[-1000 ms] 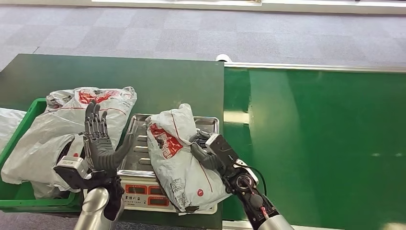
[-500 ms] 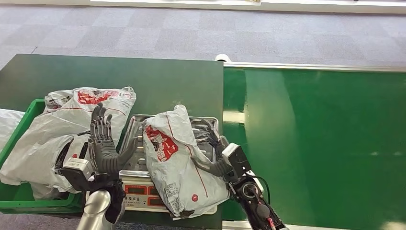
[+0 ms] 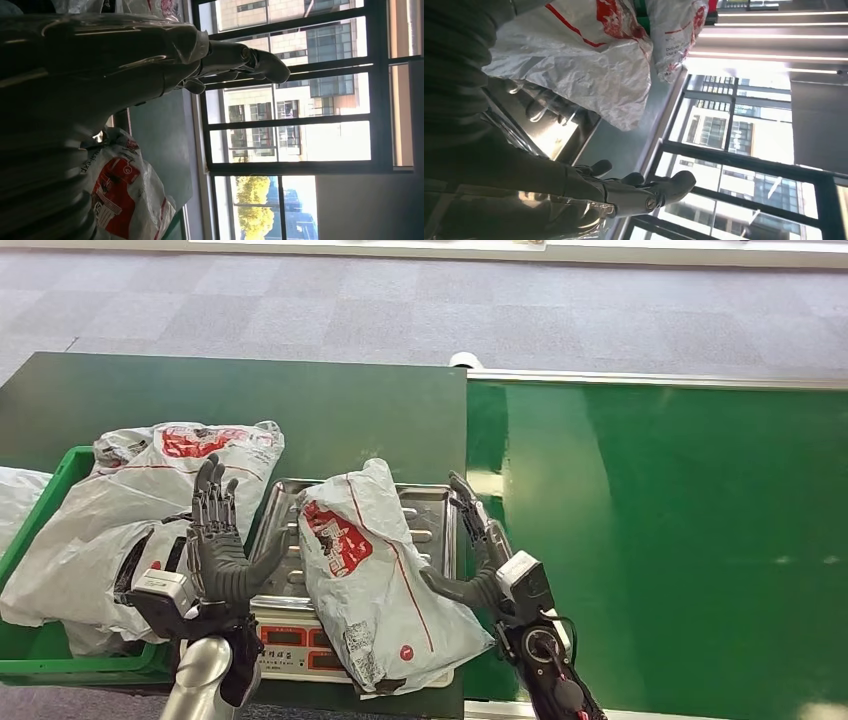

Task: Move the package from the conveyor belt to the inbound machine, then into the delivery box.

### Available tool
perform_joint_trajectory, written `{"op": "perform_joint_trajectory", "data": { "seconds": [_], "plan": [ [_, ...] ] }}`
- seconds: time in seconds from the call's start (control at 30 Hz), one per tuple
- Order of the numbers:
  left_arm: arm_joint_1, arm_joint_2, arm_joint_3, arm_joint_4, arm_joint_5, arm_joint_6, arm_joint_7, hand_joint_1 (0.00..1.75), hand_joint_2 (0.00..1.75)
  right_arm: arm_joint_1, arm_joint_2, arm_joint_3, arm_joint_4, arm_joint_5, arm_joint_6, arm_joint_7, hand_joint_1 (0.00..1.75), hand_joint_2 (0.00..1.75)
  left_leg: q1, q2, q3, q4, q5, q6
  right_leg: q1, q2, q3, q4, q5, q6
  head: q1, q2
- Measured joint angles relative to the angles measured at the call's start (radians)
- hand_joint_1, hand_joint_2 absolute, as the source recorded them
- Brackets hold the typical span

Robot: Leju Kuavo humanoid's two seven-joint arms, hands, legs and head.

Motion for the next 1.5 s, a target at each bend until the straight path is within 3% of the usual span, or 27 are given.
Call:
{"op": "perform_joint_trajectory", "data": {
  "seconds": [0.17,0.27,0.4,0.57,0.83,1.07,1.5],
  "plan": [
    [-0.001,0.001,-0.009,0.002,-0.012,-0.015,0.000,0.00,1.75,0.053,0.001,-0.038,-0.122,0.021,-0.051,-0.009,0.00,1.75,0.000,0.000,-0.001,0.000,0.000,0.000,0.000,0.000,-0.001,0.000,0.000,0.000,0.000,0.000],
    [0.000,0.002,-0.014,0.002,-0.026,-0.038,0.002,0.00,1.75,0.109,0.002,-0.069,-0.214,0.074,-0.161,-0.027,0.00,1.75,0.000,-0.001,-0.001,0.000,0.000,0.000,0.000,-0.001,-0.001,0.000,0.000,0.000,0.000,0.000],
    [0.003,0.014,-0.047,0.002,-0.125,-0.138,0.029,0.00,1.75,0.172,0.002,-0.116,-0.309,0.136,-0.250,0.007,0.00,1.75,0.000,0.000,-0.002,0.000,0.000,0.000,0.000,-0.001,-0.001,0.000,0.000,0.000,0.000,0.000],
    [0.009,0.032,-0.098,0.004,-0.297,-0.213,0.068,0.00,1.75,0.197,0.010,-0.146,-0.323,0.162,-0.247,0.034,0.00,1.75,0.000,-0.001,-0.002,0.000,0.000,0.000,0.000,-0.001,-0.001,0.000,0.000,0.000,0.000,0.000],
    [0.009,0.064,-0.205,0.074,-0.633,-0.312,0.215,0.00,1.75,0.199,0.031,-0.177,-0.323,0.176,-0.202,0.046,0.00,1.75,0.000,0.000,-0.002,0.000,0.000,0.000,0.000,-0.001,-0.001,0.000,0.000,0.000,0.000,0.000],
    [-0.015,0.081,-0.249,0.137,-0.708,-0.376,0.284,0.00,1.75,0.201,0.047,-0.191,-0.323,0.181,-0.182,0.053,0.00,1.75,0.000,-0.002,-0.001,0.000,0.000,0.000,0.000,-0.002,0.001,0.000,0.000,0.000,0.000,0.000],
    [-0.033,0.086,-0.260,0.161,-0.714,-0.385,0.291,0.00,1.75,0.205,0.055,-0.202,-0.323,0.183,-0.178,0.053,0.00,1.75,0.000,-0.004,0.003,0.000,0.000,0.000,0.000,-0.003,0.005,0.000,0.000,0.000,0.000,0.000]
  ]
}}
